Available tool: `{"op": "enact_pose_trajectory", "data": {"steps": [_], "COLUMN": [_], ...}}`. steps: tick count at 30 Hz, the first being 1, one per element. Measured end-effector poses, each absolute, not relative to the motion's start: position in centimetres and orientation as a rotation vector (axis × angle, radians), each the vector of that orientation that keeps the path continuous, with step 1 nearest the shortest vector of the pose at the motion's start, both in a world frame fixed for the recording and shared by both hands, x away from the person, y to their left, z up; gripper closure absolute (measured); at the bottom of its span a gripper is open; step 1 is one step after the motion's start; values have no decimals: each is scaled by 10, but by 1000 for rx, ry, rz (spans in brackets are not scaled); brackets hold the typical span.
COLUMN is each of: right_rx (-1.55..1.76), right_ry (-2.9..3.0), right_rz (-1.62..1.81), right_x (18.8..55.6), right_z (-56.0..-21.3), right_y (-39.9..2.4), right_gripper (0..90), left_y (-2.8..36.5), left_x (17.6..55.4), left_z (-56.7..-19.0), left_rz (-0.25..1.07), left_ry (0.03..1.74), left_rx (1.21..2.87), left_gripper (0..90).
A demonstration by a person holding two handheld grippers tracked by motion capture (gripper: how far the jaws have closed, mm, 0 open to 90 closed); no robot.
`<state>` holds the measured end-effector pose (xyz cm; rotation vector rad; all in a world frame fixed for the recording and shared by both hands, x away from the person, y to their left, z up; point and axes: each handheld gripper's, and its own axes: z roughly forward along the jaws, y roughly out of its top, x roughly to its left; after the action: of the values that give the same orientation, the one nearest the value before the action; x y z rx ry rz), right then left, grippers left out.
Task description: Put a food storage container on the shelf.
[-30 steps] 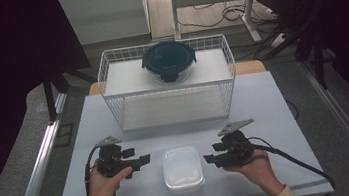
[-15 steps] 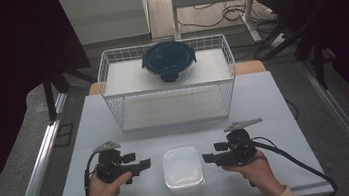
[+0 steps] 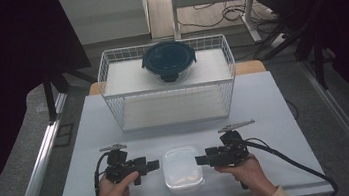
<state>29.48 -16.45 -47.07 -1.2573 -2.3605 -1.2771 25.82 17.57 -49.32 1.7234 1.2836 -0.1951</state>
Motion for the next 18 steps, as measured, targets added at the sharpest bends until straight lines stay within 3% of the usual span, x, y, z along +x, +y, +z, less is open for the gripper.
{"op": "enact_pose_trajectory", "data": {"steps": [18], "right_rx": [-1276], "right_ry": [-2316], "right_rz": [-1179], "right_x": [299], "right_z": [-488], "right_y": [-156], "right_gripper": [438], "left_y": [162], "left_x": [264], "left_z": [-517], "left_rz": [-409], "left_ry": [1327], "left_rx": [1665], "left_gripper": [401]}}
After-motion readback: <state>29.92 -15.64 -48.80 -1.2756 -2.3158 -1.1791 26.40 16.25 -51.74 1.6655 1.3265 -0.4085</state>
